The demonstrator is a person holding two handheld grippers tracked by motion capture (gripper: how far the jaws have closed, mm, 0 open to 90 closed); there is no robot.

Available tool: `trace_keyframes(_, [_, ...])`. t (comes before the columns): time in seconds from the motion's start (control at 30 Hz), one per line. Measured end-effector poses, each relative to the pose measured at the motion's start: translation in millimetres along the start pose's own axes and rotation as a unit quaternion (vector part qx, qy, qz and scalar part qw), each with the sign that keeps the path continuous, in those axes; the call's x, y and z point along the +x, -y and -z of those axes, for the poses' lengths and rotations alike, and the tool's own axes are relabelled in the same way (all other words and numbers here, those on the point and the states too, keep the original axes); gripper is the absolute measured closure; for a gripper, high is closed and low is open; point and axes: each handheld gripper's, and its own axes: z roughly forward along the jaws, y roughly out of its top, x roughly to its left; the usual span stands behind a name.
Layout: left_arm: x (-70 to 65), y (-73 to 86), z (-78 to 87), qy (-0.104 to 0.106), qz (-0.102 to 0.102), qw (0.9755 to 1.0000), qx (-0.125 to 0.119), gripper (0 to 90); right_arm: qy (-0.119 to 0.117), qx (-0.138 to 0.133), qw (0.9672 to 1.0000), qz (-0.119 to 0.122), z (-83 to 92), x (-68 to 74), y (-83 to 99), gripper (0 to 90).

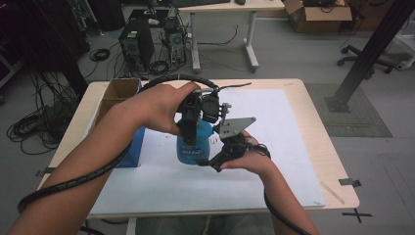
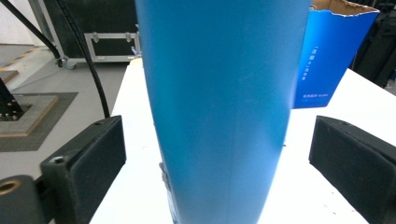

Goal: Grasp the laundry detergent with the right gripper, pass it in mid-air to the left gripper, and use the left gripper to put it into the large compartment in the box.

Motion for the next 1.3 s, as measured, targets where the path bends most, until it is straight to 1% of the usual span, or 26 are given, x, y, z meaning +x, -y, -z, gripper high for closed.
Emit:
trace_keyframes(0.1, [1.2, 0.4, 0.1, 0.001, 0.008, 1.0, 0.003, 38.1, -0.002, 0.004, 1.0, 0.004, 2.7, -0.9, -2.3, 2.6])
trace_keyframes(0.17, [2.2, 1.0, -0.3, 0.002, 0.016, 0.9999, 0.004, 38.0, -0.007, 0.016, 0.9998, 0.003, 5.1, -0.7, -4.8, 0.5])
trace_keyframes(0.2, [2.2, 1.0, -0.3, 0.002, 0.016, 0.9999, 0.004, 38.0, -0.007, 0.016, 0.9998, 0.003, 5.1, -0.7, -4.8, 0.5])
trace_keyframes(0.37, [4.1, 1.8, 0.2, 0.005, 0.013, 0.9999, 0.006, 38.0, -0.011, 0.04, 0.999, 0.018, 13.7, -3.6, -9.7, 0.3])
trace_keyframes(0.47, [5.6, 2.7, 1.0, 0.005, 0.021, 0.9998, 0.003, 38.0, -0.009, 0.051, 0.9984, 0.024, 19.5, -4.8, -11.9, 0.2])
trace_keyframes(0.5, [7.3, 3.2, 2.2, 0.007, 0.028, 0.9996, 0.007, 38.0, -0.009, 0.06, 0.9978, 0.026, 24.4, -5.4, -13.4, 0.2])
trace_keyframes(0.53, [7.3, 3.2, 2.2, 0.007, 0.028, 0.9996, 0.007, 38.0, -0.009, 0.067, 0.9973, 0.029, 26.9, -5.8, -14.0, 0.4])
trace_keyframes(0.63, [11.9, 6.0, 4.8, 0.009, 0.063, 0.9979, 0.008, 38.0, -0.011, 0.089, 0.9955, 0.03, 35.7, -6.6, -16.0, 0.5])
trace_keyframes(0.67, [11.9, 6.0, 4.8, 0.009, 0.063, 0.9979, 0.008, 38.0, -0.011, 0.089, 0.9955, 0.03, 35.7, -6.6, -16.0, 0.5])
trace_keyframes(0.7, [13.0, 6.6, 5.3, 0.009, 0.069, 0.9976, 0.008, 38.0, -0.011, 0.1, 0.9945, 0.03, 40.6, -7.3, -16.9, 0.5])
trace_keyframes(0.73, [13.7, 7.3, 5.9, 0.009, 0.077, 0.997, 0.007, 37.9, -0.012, 0.11, 0.9934, 0.032, 45.3, -7.8, -17.9, 0.5])
trace_keyframes(0.77, [15.6, 8.3, 7.1, 0.01, 0.087, 0.9961, 0.007, 37.9, -0.012, 0.11, 0.9934, 0.032, 45.3, -7.8, -17.9, 0.5])
trace_keyframes(0.83, [17.1, 9.6, 8.8, 0.011, 0.099, 0.995, 0.005, 37.9, -0.008, 0.134, 0.9903, 0.035, 55.5, -9.5, -20.4, 0.8])
trace_keyframes(0.87, [18.2, 10.4, 10.1, 0.013, 0.11, 0.9939, 0.004, 37.9, -0.008, 0.134, 0.9903, 0.035, 55.5, -9.5, -20.4, 0.8])
trace_keyframes(0.9, [19.9, 11.7, 12.1, 0.019, 0.125, 0.992, 0.004, 37.9, -0.009, 0.149, 0.9882, 0.035, 62.2, -10.8, -22.1, 1.0])
trace_keyframes(0.93, [19.9, 11.7, 12.1, 0.019, 0.125, 0.992, 0.004, 37.9, -0.009, 0.158, 0.9868, 0.037, 65.7, -11.4, -22.9, 1.1])
trace_keyframes(0.97, [21.7, 13.4, 14.0, 0.025, 0.146, 0.989, 0.002, 37.9, -0.006, 0.164, 0.9857, 0.038, 68.8, -12.2, -23.6, 0.9])
trace_keyframes(1.03, [22.8, 15.1, 16.2, 0.029, 0.161, 0.9866, -0.001, 37.9, -0.006, 0.178, 0.9832, 0.042, 74.7, -13.5, -25.1, 1.3])
trace_keyframes(1.07, [22.8, 15.1, 16.2, 0.029, 0.161, 0.9866, -0.001, 37.9, -0.004, 0.184, 0.9821, 0.041, 77.3, -13.8, -25.9, 1.2])
trace_keyframes(1.1, [24.0, 16.8, 19.3, 0.032, 0.176, 0.9839, -0.003, 37.9, -0.004, 0.19, 0.9809, 0.04, 79.8, -14.2, -26.6, 1.2])
trace_keyframes(1.13, [24.0, 16.8, 19.3, 0.032, 0.176, 0.9839, -0.003, 37.9, -0.004, 0.197, 0.9796, 0.039, 81.9, -14.6, -27.2, 1.2])
trace_keyframes(1.17, [24.0, 17.8, 20.8, 0.032, 0.182, 0.9827, -0.004, 37.9, -0.005, 0.205, 0.978, 0.039, 83.7, -15.2, -27.7, 1.3])
trace_keyframes(1.2, [24.4, 19.1, 22.7, 0.033, 0.188, 0.9816, -0.007, 37.9, -0.005, 0.205, 0.978, 0.039, 83.7, -15.2, -27.7, 1.3])
trace_keyframes(1.23, [24.4, 19.8, 23.9, 0.034, 0.189, 0.9813, -0.005, 37.8, -0.005, 0.22, 0.9746, 0.039, 86.5, -16.3, -28.7, 1.4])
trace_keyframes(1.27, [24.1, 22.3, 26.5, 0.035, 0.185, 0.982, -0.006, 37.8, -0.006, 0.229, 0.9727, 0.038, 87.2, -17.1, -28.9, 1.6])
trace_keyframes(1.3, [24.1, 22.3, 26.5, 0.035, 0.185, 0.982, -0.006, 37.8, -0.006, 0.229, 0.9727, 0.038, 87.2, -17.1, -28.9, 1.6])
